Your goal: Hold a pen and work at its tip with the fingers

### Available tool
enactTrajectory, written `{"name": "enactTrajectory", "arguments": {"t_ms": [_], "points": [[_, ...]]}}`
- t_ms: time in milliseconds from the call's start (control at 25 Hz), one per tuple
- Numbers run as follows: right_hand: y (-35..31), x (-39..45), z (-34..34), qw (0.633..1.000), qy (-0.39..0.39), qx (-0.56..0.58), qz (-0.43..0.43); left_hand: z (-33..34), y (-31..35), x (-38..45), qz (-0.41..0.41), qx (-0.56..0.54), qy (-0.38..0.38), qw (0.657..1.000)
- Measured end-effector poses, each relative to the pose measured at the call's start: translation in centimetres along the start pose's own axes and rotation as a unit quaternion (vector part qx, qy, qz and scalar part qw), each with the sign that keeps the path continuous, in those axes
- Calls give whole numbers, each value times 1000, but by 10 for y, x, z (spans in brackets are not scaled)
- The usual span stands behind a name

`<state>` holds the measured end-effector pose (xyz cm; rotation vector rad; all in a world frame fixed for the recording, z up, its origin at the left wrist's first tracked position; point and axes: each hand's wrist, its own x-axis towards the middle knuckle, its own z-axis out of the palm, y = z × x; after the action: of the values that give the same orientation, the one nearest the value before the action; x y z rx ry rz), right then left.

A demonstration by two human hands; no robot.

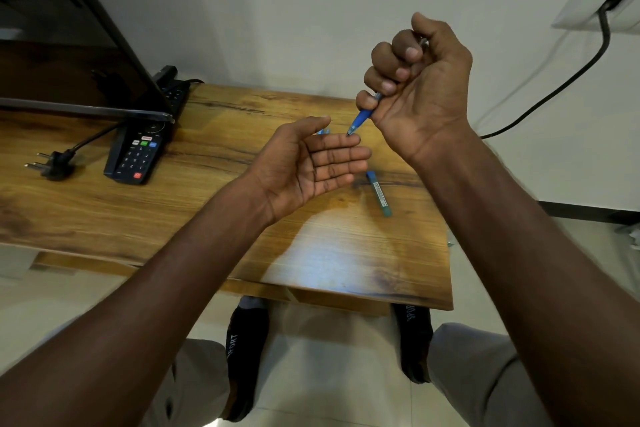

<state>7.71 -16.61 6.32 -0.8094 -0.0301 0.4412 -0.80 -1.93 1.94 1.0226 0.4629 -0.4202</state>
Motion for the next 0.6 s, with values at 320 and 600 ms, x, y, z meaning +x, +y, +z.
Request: {"name": "enactTrajectory", "arguments": {"t_ms": [320, 600], "points": [[0, -9, 11, 996, -32, -60, -56, -1, -1, 3, -3, 10, 23, 1000], [2, -9, 10, 994, -53, -84, -54, -1, -1, 3, -2, 11, 26, 1000]]}}
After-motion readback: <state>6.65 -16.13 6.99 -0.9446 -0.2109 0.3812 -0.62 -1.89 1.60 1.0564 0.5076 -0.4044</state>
